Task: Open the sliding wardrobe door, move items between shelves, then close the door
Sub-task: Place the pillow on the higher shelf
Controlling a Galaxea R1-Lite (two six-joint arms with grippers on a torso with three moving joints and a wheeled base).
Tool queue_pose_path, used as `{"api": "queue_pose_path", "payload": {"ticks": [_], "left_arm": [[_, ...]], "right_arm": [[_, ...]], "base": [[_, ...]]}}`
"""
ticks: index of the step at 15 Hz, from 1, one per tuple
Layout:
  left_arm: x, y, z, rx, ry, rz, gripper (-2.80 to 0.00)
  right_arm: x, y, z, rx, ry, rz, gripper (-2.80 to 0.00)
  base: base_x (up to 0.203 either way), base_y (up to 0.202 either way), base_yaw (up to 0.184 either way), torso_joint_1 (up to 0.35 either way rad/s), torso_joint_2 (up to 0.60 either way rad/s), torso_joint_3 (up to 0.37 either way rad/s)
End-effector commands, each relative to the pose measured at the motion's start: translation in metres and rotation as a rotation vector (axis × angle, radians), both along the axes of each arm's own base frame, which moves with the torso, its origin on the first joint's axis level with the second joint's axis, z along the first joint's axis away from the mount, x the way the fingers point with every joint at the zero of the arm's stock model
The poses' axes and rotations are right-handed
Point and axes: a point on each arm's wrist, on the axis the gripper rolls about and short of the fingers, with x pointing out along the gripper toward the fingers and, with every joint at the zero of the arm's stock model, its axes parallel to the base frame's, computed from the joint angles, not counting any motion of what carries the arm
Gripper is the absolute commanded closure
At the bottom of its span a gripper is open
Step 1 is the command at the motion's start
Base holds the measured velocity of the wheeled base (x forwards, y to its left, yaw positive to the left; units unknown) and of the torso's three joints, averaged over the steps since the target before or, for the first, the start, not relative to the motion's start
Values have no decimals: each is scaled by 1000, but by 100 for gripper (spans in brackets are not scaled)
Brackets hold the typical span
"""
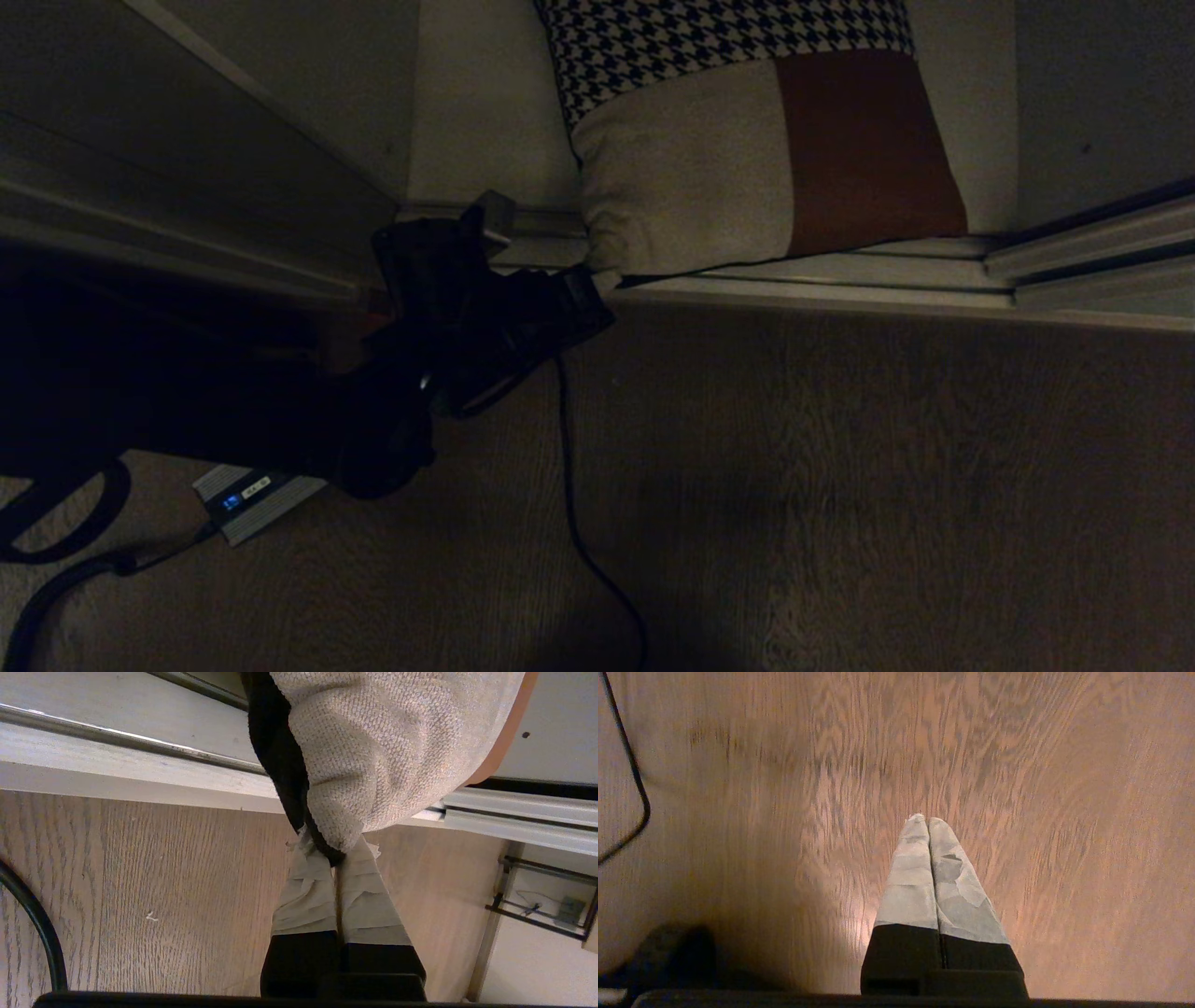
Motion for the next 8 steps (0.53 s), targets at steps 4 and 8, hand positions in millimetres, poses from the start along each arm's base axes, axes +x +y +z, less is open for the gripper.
{"api": "queue_pose_path", "payload": {"ticks": [4, 8], "left_arm": [[2, -2, -5, 1, 7, -2, 0], [5, -3, 3, 1, 3, -4, 0]], "right_arm": [[-5, -1, 61, 36, 87, -12, 0], [29, 2, 123, 203, 273, 64, 0]], "base": [[0, 0, 0, 0, 0, 0], [0, 0, 0, 0, 0, 0]]}}
